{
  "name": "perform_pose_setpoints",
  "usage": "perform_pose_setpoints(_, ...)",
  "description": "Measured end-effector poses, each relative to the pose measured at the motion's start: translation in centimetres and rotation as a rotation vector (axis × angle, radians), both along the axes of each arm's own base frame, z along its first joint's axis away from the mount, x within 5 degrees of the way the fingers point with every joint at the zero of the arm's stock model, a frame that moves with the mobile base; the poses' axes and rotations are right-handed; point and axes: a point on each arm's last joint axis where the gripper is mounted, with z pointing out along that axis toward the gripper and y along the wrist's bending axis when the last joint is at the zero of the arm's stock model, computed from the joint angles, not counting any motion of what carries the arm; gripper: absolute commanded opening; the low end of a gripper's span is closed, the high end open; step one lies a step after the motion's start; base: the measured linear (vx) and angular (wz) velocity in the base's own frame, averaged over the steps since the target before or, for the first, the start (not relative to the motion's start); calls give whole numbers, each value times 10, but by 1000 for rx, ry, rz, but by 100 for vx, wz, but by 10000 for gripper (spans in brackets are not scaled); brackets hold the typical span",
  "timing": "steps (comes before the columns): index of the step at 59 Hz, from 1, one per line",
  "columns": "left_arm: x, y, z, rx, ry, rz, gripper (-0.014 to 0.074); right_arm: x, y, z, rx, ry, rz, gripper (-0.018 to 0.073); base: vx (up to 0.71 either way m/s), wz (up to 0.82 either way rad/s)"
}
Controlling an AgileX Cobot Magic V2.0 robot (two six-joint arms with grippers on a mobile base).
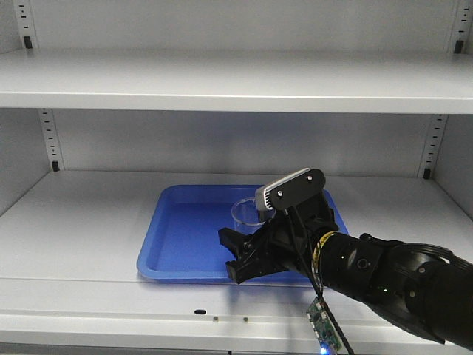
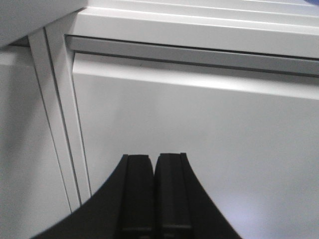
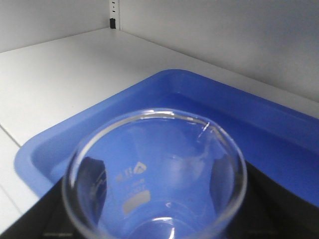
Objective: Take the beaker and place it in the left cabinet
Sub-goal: 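Extend the right gripper with the beaker over the blue tray, then lower the beaker onto the blue tray and open the right gripper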
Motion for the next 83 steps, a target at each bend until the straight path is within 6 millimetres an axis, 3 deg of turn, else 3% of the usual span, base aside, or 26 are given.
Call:
perform_pose_setpoints(71, 0, 0, 0, 0, 0, 0, -6, 0, 0, 0, 0, 0, 0, 236, 2, -1)
perform_pose_setpoints(83, 0, 0, 0, 0, 0, 0, -6, 9, 4, -14, 19, 50, -20, 236, 0, 0)
